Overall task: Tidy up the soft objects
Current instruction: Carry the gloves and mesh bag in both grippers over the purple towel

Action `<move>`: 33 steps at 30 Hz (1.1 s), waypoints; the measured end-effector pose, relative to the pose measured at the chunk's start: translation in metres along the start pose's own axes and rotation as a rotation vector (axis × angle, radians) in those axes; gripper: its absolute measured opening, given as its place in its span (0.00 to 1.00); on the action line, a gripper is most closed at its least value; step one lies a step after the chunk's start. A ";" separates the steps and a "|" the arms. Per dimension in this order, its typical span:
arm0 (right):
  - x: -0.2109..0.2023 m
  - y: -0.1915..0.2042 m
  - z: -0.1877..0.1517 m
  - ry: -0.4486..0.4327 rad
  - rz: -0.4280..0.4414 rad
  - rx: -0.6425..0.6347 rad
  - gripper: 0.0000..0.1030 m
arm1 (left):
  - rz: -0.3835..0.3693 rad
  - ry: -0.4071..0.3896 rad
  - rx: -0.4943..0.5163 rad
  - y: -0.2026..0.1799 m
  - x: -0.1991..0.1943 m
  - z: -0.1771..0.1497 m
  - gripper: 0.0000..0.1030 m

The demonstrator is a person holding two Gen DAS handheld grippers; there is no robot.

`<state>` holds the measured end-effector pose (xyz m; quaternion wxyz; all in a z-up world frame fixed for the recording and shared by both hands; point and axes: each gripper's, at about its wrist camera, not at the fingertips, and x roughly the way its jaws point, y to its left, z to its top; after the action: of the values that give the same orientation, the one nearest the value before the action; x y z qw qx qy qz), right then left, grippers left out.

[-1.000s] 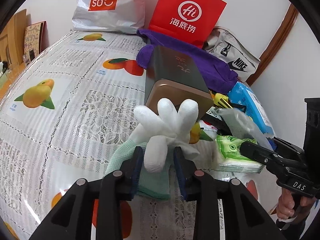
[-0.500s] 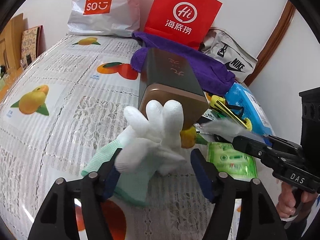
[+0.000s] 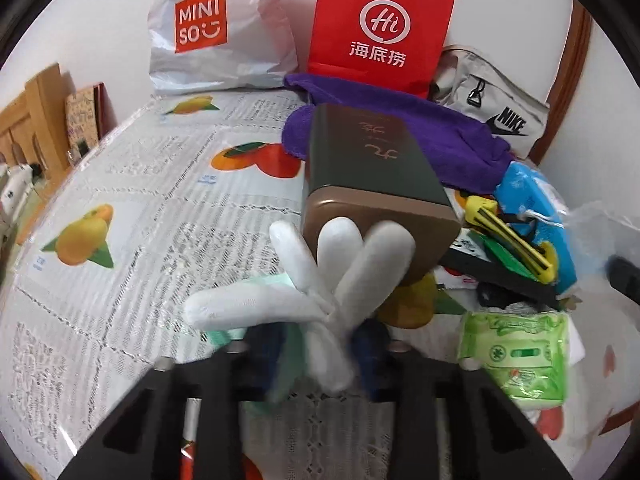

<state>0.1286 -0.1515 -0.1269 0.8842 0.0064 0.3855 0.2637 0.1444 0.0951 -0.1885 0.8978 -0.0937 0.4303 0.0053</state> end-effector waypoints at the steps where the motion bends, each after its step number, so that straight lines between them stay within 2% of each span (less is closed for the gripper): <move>1: -0.007 -0.005 -0.003 -0.008 -0.005 0.013 0.06 | -0.018 0.006 -0.010 0.002 -0.002 0.000 0.21; 4: -0.023 -0.018 -0.013 -0.009 -0.040 0.038 0.06 | -0.037 0.009 -0.026 0.003 -0.010 -0.001 0.19; 11: -0.043 -0.051 -0.052 0.036 -0.093 0.120 0.06 | -0.031 -0.026 -0.006 -0.011 -0.044 0.002 0.19; 16: -0.056 -0.063 -0.060 0.023 -0.114 0.158 0.06 | -0.027 -0.060 0.018 -0.026 -0.067 0.013 0.19; 20: -0.071 -0.068 -0.050 -0.007 -0.124 0.158 0.06 | -0.027 -0.073 0.030 -0.039 -0.080 0.029 0.19; 26: -0.084 -0.073 -0.013 -0.071 -0.142 0.126 0.06 | -0.036 -0.085 0.041 -0.053 -0.087 0.055 0.19; 33: -0.074 -0.072 0.036 -0.120 -0.136 0.074 0.06 | -0.027 -0.092 0.042 -0.058 -0.080 0.089 0.19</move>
<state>0.1449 -0.2418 -0.0670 0.9207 0.0285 0.3409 0.1879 0.1679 0.0589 -0.0628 0.9185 -0.0804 0.3871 -0.0117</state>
